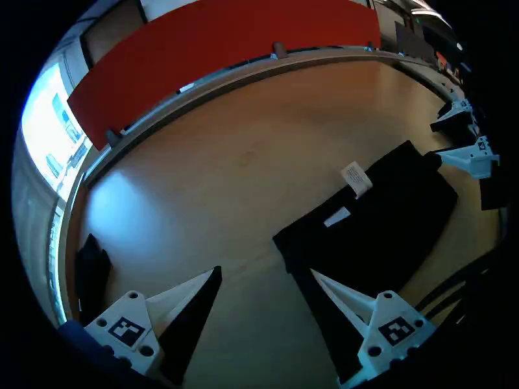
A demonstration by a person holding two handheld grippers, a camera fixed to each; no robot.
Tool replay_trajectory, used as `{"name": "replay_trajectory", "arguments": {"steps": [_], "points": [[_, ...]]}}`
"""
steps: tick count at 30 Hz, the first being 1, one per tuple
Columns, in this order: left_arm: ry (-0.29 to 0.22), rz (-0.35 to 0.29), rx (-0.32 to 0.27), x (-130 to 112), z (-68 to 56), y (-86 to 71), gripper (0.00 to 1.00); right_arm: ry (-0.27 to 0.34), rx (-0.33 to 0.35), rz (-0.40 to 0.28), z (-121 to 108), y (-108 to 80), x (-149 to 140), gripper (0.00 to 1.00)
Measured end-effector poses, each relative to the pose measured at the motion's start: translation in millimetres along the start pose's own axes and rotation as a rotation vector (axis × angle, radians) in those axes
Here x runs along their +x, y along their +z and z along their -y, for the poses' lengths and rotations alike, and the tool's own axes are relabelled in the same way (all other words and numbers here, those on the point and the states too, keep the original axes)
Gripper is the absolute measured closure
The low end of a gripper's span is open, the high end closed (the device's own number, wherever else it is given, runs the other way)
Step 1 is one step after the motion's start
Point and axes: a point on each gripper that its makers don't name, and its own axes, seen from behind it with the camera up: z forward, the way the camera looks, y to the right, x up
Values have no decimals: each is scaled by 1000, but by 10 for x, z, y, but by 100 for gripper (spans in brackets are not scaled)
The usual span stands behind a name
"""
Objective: Fold towel
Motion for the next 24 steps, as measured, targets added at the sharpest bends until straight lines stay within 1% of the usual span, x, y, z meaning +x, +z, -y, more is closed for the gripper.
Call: {"name": "replay_trajectory", "arguments": {"steps": [9,24], "points": [[-6,0,12,-4,49,-16,10,-6,2,-4,21,-8,20,0],[-8,-1,18,5,82,-19,10,-6,7,-11,63,-36,34,0]]}}
